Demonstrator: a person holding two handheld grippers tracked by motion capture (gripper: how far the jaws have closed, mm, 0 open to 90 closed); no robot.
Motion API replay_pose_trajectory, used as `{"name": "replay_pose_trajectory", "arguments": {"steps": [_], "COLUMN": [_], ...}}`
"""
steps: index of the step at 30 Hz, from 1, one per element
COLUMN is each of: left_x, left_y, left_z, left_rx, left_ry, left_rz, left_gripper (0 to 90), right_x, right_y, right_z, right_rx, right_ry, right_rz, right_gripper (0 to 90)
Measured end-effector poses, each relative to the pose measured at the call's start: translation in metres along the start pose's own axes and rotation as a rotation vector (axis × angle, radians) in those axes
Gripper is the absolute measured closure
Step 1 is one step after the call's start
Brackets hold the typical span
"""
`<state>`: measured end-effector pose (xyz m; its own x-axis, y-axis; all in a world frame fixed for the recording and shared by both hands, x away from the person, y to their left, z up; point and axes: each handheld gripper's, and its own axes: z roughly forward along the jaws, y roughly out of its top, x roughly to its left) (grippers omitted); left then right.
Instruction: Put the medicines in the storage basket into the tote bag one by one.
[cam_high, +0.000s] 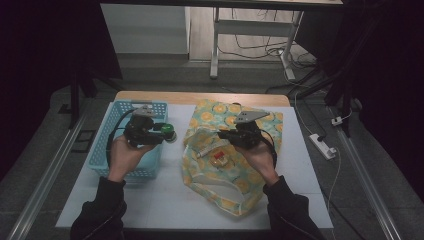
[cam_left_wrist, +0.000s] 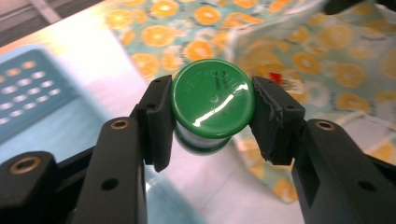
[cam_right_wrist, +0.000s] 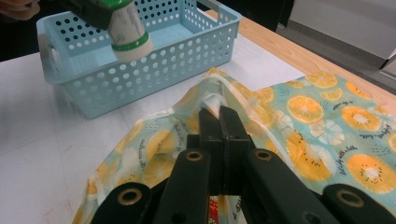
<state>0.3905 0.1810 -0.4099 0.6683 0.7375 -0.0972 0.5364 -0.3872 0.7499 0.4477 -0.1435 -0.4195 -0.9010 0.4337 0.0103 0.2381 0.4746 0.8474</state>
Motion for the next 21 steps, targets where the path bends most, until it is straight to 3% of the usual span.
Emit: {"name": "replay_pose_trajectory", "arguments": {"steps": [10, 21], "left_x": [-0.028, -0.05], "left_y": [0.01, 0.016], "left_z": [0.027, 0.065], "left_rx": [0.034, 0.068], "left_ry": [-0.1, -0.145], "left_rz": [0.066, 0.091], "left_gripper": [51.9, 51.8], "right_x": [0.0, 0.0], "right_y": [0.001, 0.003], "right_z": [-0.001, -0.003], "right_rx": [-0.007, -0.012], "right_ry": [-0.003, -0.003], "right_rz": [-0.002, -0.006], "right_gripper": [90.0, 90.0]}}
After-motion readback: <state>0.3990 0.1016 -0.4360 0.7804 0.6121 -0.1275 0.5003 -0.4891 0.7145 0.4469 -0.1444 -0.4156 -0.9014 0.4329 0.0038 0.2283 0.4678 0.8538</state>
